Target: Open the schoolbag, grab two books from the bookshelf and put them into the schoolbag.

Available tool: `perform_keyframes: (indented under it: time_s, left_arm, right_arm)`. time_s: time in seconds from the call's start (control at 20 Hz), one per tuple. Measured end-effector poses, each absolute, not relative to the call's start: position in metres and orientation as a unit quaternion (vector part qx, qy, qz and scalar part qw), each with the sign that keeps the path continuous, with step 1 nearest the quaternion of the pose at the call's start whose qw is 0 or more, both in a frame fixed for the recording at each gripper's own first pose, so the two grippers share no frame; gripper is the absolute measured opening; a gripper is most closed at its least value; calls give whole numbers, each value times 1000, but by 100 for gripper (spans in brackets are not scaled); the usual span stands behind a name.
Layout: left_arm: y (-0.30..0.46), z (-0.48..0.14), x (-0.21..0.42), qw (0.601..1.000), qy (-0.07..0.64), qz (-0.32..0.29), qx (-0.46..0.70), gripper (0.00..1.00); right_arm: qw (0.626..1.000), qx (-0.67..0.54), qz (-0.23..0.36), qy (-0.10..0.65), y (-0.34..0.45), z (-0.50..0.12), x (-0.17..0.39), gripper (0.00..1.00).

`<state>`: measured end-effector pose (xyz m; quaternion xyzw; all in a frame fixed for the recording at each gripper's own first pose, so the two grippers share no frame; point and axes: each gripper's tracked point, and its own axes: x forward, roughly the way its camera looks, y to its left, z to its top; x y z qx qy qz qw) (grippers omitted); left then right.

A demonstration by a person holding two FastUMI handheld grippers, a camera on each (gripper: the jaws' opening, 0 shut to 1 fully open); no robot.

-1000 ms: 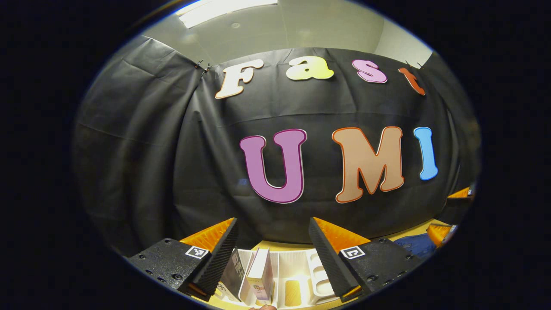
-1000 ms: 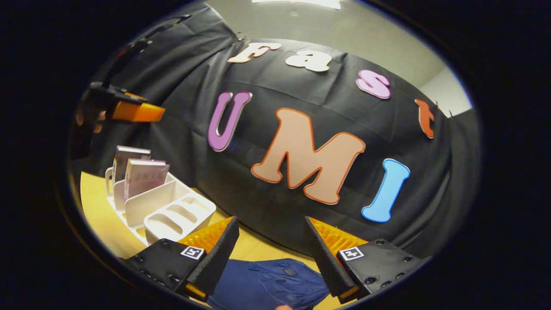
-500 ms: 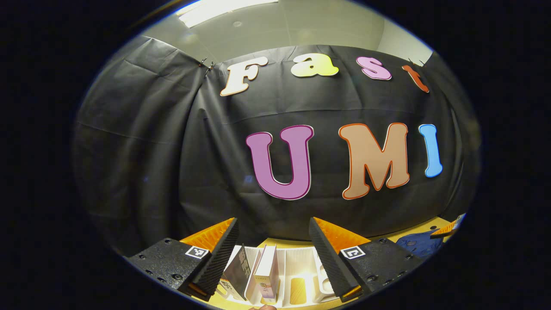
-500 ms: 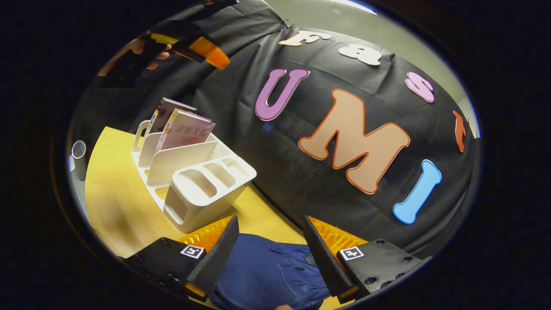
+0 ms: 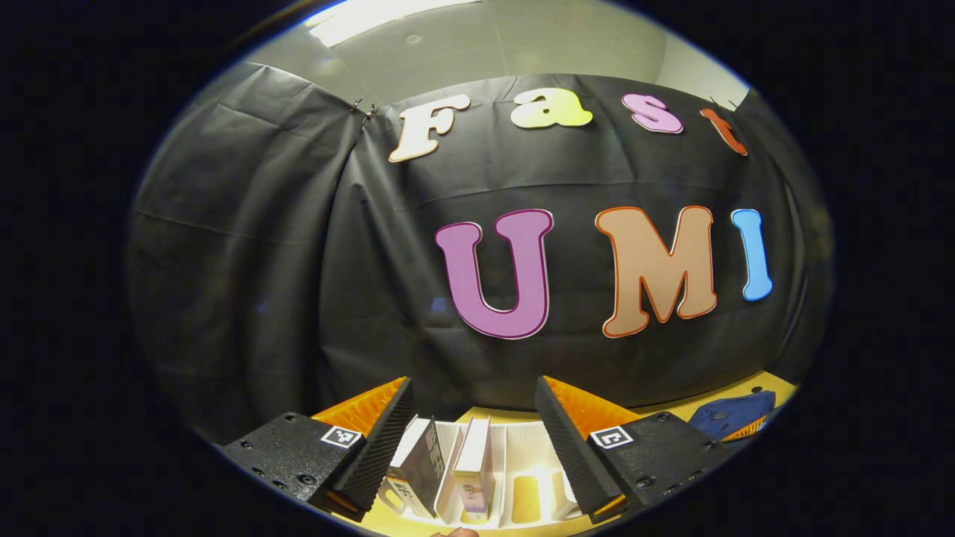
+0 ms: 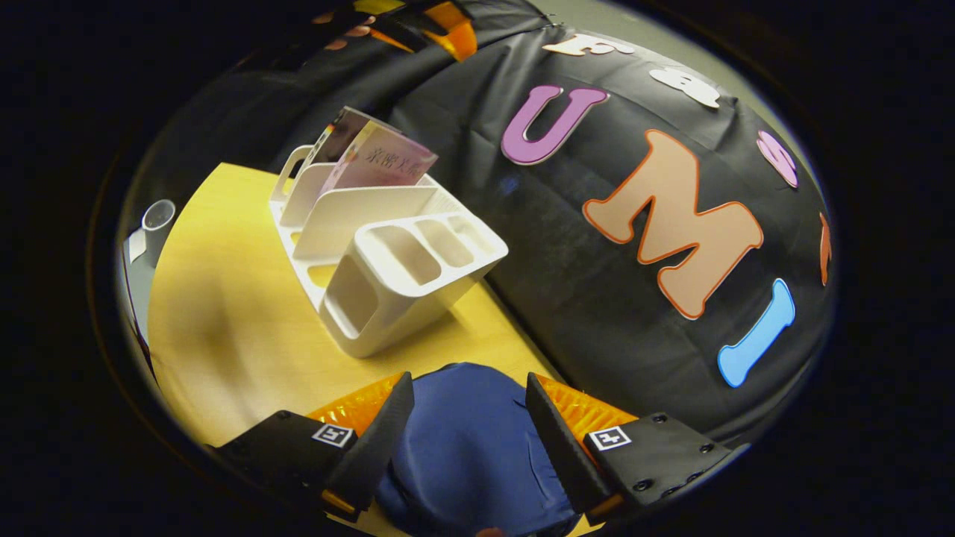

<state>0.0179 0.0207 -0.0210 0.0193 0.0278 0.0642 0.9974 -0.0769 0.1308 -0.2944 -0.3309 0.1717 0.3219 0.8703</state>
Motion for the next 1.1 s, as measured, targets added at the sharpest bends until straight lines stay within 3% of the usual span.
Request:
perform_keyframes:
  time_s: [0.35, 0.55, 0.6, 0.65, 0.8, 1.0, 1.05, 1.1]
  left_arm:
    - [23, -28, 18, 997, 34, 70, 18, 94]
    - [24, -31, 18, 997, 37, 70, 19, 94]
    - [24, -32, 19, 997, 38, 69, 19, 95]
    - [24, -33, 19, 997, 39, 69, 19, 95]
    - [23, -34, 19, 997, 40, 68, 16, 95]
    - [23, -34, 19, 997, 38, 65, 17, 95]
    - [23, -33, 19, 997, 38, 64, 18, 95]
    - [23, -33, 19, 997, 38, 65, 18, 94]
  right_arm:
    - [833, -407, 332, 176, 134, -337, -96, 98]
    - [823, -441, 303, 188, 115, -347, -90, 99]
    - [826, -440, 295, 190, 111, -344, -87, 92]
    - [830, -440, 285, 191, 107, -340, -84, 98]
    - [834, -446, 264, 189, 99, -333, -77, 100]
    - [815, -479, 242, 219, 83, -352, -75, 95]
    - [810, -485, 237, 229, 79, -359, -76, 99]
    - [806, -488, 235, 240, 73, -364, -76, 91]
